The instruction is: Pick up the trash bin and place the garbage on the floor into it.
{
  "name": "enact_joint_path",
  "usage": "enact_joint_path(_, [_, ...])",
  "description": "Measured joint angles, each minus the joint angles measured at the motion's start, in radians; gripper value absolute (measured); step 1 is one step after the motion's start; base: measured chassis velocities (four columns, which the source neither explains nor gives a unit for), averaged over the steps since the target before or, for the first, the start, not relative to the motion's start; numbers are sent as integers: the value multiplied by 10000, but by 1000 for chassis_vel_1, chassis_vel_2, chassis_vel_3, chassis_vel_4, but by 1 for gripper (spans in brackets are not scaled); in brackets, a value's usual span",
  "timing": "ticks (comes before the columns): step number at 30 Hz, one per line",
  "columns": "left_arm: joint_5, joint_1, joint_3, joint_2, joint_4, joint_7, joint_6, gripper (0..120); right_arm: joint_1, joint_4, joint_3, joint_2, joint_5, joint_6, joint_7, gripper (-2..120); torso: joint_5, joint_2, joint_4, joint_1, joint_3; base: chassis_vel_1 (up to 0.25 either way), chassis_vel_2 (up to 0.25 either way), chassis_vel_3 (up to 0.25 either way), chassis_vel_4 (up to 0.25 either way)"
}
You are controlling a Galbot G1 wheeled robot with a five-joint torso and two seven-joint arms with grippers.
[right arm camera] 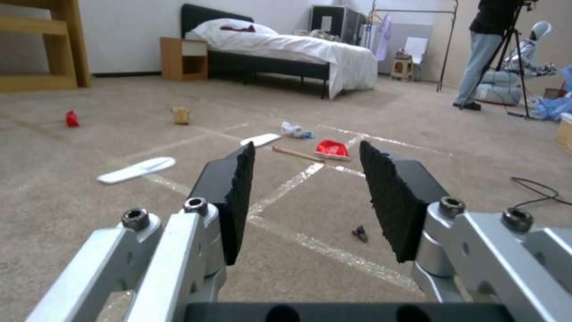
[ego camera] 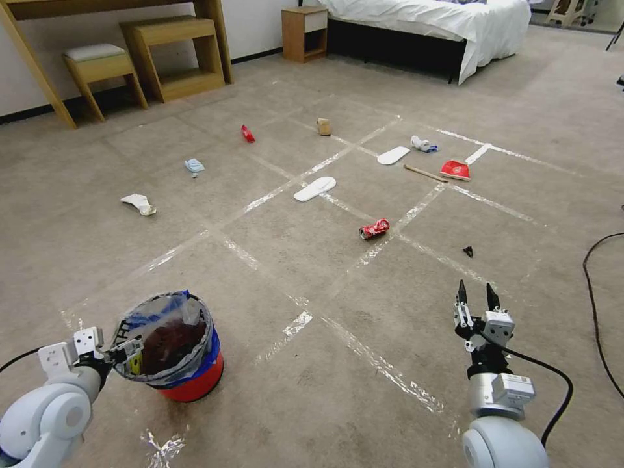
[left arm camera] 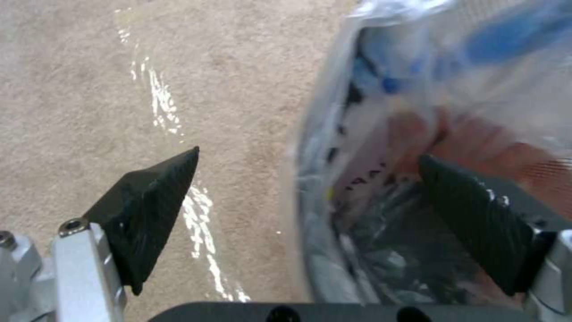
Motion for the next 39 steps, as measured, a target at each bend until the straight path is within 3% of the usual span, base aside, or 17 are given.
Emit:
enact_joint_path(8, [-199,-524,241,424,1073,102,-2,93,11,-137,-5,44,-66,70,16,50,0,-1,-1,0,0,0,0,0,0])
enact_joint_path(21, [-161,-770,448,389,1383,32,-62,91,83,-270,6,55,-71,93,28,50,7,0,2,0,-1,0,0,0,0])
enact_joint_path(39, [-319,-697,511,221,1214,40,-19,25,134,-320,2,38,-75,120,34,50,1,0,1,0,-1,0,0,0,0])
